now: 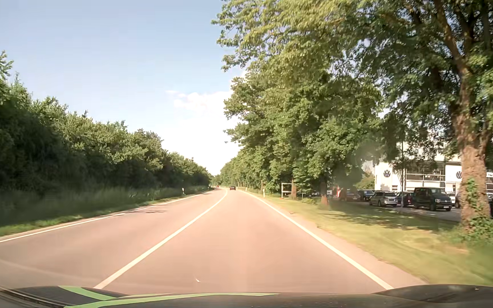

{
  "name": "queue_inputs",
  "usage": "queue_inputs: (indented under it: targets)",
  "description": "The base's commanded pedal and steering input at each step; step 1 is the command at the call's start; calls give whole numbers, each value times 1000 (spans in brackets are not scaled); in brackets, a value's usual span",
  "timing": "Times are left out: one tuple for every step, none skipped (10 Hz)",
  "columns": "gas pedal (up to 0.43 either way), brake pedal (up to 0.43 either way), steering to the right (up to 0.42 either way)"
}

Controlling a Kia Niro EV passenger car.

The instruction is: Follow the waypoints while adhering to traffic rules and regulations

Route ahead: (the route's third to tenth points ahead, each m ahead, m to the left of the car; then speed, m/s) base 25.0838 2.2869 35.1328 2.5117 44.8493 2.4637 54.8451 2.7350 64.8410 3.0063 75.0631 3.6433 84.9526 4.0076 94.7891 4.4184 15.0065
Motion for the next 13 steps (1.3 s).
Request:
queue_inputs:
  targets:
    - [280,0,-4]
    - [280,0,-4]
    - [280,0,-4]
    - [280,0,-4]
    - [280,0,-4]
    - [280,0,-5]
    - [280,0,-4]
    - [280,0,-4]
    - [280,0,-4]
    - [268,0,-4]
    - [268,0,-4]
    - [268,0,-3]
    - [240,0,-3]
